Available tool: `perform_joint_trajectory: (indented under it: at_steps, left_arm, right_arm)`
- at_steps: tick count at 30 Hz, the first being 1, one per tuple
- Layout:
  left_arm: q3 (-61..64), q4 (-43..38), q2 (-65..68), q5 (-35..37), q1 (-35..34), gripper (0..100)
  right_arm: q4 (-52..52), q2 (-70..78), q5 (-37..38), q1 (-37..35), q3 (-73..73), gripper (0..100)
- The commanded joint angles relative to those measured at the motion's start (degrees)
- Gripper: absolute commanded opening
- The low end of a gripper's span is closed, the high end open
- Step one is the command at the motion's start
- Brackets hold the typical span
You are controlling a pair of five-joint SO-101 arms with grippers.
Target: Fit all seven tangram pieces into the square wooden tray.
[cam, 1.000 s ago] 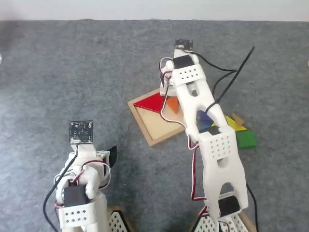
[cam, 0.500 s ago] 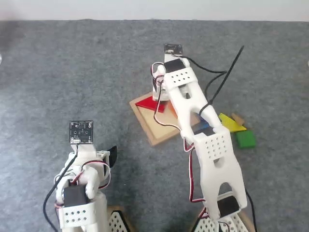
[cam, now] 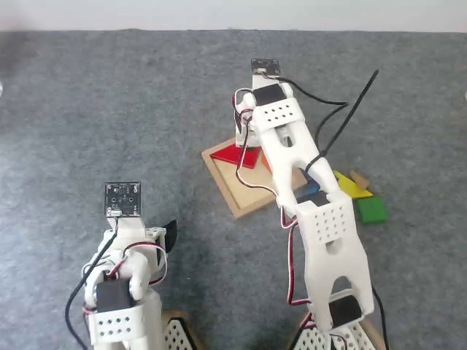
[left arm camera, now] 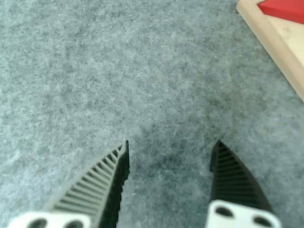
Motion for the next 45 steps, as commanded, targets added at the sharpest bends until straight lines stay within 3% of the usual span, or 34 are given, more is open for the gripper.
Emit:
perform_joint_trajectory:
  at_steps: [1, 8, 22, 27, 31, 36, 38, 40, 43, 45]
  left_arm:
    - [-1.3, 0.3, -1.2, 0.4, 0.0, 27]
    - [-1.3, 0.3, -1.2, 0.4, 0.0, 27]
    - [-1.3, 0.3, -1.2, 0.4, 0.0, 27]
    - [-1.3, 0.3, -1.2, 0.4, 0.0, 27]
    - [-1.3, 0.3, -1.2, 0.4, 0.0, 27]
    - [-1.3, 0.3, -1.2, 0.4, 0.0, 27]
    - [-1.3, 0.3, -1.2, 0.4, 0.0, 27]
    - [-1.3, 0.3, -1.2, 0.4, 0.0, 27]
    - [-1.3, 0.3, -1.2, 0.4, 0.0, 27]
    - [-1.3, 0.3, -1.2, 0.4, 0.0, 27]
  right_arm:
    - [0.1, -6.2, 3.3, 0.3, -2.5, 27.0]
    - [1.1, -20.0, 6.7, 0.2, -2.2, 27.0]
    - [17.9, -47.3, 16.5, 4.6, -2.1, 27.0]
    - [17.4, -57.9, 19.6, 10.2, 14.1, 27.0]
    - [6.6, -70.2, 22.9, 14.8, 41.6, 27.0]
    - [-25.1, -86.6, 41.8, 24.3, 81.5, 27.0]
    - [-39.3, -91.2, 49.3, 28.1, 92.0, 26.6]
    - [-48.7, -94.3, 51.7, 32.0, 98.6, 21.8]
    - [-47.4, -93.1, 49.4, 35.5, 98.9, 9.9]
    - [-41.8, -88.8, 49.5, 35.4, 95.3, 8.4]
